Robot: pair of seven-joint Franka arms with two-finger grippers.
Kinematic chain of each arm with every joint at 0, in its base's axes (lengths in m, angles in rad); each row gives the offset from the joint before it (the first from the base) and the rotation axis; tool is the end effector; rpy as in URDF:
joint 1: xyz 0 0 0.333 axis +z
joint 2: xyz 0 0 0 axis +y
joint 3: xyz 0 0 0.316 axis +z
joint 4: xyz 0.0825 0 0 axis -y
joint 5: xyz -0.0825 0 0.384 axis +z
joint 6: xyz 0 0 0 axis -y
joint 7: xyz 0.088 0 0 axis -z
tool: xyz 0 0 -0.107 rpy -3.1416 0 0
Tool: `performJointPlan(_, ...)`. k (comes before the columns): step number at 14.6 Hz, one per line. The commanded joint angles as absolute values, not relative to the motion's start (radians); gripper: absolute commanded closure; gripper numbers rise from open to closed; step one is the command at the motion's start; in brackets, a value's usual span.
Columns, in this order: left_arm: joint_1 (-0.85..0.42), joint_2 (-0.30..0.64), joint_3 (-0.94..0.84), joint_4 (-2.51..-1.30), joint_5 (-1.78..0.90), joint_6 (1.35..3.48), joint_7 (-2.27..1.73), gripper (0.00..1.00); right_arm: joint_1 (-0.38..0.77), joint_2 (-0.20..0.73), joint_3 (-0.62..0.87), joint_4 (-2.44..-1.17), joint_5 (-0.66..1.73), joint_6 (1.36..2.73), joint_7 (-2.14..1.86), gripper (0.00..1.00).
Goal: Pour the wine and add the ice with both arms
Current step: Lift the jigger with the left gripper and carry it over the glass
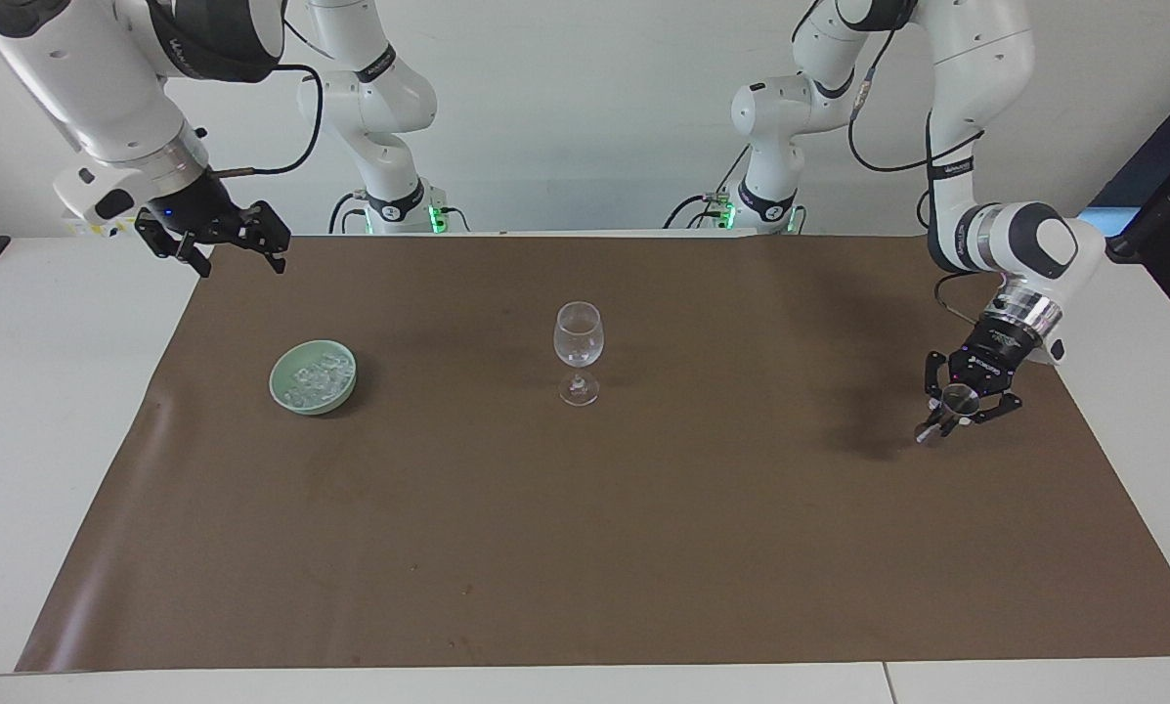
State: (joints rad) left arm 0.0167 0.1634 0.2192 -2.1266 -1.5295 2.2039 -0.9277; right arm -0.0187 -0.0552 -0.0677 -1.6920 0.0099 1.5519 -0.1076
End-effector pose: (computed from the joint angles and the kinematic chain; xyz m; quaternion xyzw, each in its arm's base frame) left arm 0.5685 0.0991 0.3520 0.3735 0.7624 -0.2004 0.4890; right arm 0.5302 -0.0458 0.5959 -0.9990 -0.0106 0.0416 0.0109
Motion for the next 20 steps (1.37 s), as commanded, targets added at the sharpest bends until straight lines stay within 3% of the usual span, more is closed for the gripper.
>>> performJointPlan(1,-0.092,0.057,0.227,-2.181,-1.543,2.295,-1.044,1.0,-0.032,-0.077,-0.063,-1.717,0.026,1.565,-0.126,0.0)
performJointPlan(10,-0.339,-0.086,0.222,-2.22,-1.514,2.418,-1.114,1.0,-0.032,-0.077,-0.063,-1.717,0.026,1.565,-0.126,0.0)
performJointPlan(14,-0.38,-0.086,0.166,-2.204,-1.413,2.43,-1.196,1.0,-0.032,-0.077,-0.063,-1.717,0.026,1.565,-0.126,0.0)
performJointPlan(20,-0.387,-0.055,-0.032,-2.18,-1.385,2.618,-1.293,1.0,-0.032,-0.077,-0.063,-1.717,0.026,1.565,-0.126,0.0)
